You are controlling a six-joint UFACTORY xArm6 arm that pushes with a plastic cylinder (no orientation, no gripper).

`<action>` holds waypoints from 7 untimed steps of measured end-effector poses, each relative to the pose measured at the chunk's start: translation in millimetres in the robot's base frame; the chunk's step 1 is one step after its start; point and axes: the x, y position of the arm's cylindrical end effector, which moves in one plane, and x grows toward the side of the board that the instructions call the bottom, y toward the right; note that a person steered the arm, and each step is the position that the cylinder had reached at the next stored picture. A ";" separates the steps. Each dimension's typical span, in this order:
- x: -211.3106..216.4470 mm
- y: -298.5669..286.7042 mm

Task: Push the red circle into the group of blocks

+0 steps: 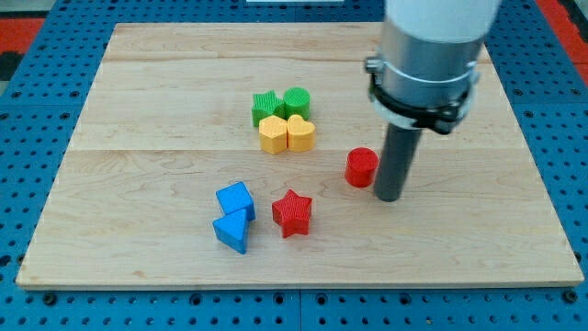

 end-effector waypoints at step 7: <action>-55.9 -40.9</action>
